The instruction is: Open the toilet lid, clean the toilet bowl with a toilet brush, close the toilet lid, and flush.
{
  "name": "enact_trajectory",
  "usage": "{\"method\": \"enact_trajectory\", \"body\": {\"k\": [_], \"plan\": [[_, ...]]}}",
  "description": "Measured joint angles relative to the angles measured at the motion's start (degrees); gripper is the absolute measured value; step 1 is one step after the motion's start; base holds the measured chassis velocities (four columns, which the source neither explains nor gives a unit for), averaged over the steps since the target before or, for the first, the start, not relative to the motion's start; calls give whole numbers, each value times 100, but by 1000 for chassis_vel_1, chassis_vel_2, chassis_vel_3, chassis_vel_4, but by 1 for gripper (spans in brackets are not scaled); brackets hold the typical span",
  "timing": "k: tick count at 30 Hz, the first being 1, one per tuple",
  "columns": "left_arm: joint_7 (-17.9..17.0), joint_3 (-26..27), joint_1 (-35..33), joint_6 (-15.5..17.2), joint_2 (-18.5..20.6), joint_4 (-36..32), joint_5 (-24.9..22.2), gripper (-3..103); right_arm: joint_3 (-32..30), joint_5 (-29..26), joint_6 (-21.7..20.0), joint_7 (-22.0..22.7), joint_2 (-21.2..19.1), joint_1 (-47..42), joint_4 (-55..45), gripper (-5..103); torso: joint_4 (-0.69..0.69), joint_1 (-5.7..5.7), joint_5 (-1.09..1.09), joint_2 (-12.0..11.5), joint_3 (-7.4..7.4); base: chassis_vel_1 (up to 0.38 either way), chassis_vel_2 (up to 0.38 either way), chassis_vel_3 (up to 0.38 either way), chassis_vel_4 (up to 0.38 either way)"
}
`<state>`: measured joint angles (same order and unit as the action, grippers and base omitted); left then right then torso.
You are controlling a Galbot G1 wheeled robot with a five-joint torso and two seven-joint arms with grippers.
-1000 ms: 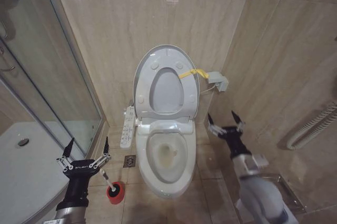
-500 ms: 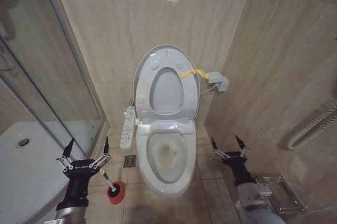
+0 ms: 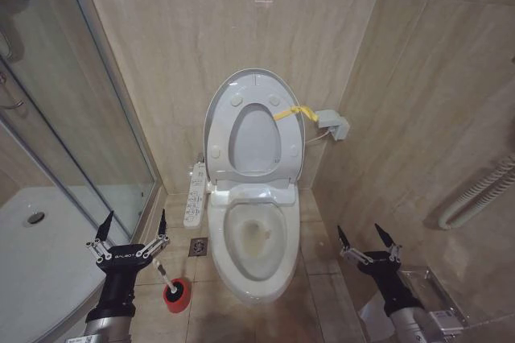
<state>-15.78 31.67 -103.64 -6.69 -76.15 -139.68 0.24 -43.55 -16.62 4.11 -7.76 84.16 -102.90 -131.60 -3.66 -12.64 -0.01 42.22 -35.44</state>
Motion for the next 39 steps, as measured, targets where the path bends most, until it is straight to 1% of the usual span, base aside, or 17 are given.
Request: {"method": "enact_trajectory", "body": {"k": [6, 8, 15, 39], "plan": [[0, 0, 0, 0, 0, 0, 0, 100, 268, 94, 45, 85, 86, -72, -198, 100, 0, 0, 0, 0, 0, 0, 0, 0, 0], [0, 0, 0, 0, 0, 0, 0, 100, 353, 169, 113, 157, 127, -97, -212, 100, 0, 0, 0, 0, 0, 0, 0, 0, 0], [0, 0, 0, 0, 0, 0, 0, 100, 439, 313, 387, 188, 151, -205, -34, 100, -1, 0, 1, 0, 0, 0, 0, 0, 0], [0, 0, 0, 0, 0, 0, 0, 100, 410, 334, 395, 248, 108, -199, -25, 100, 0, 0, 1, 0, 0, 0, 0, 0, 0]]}}
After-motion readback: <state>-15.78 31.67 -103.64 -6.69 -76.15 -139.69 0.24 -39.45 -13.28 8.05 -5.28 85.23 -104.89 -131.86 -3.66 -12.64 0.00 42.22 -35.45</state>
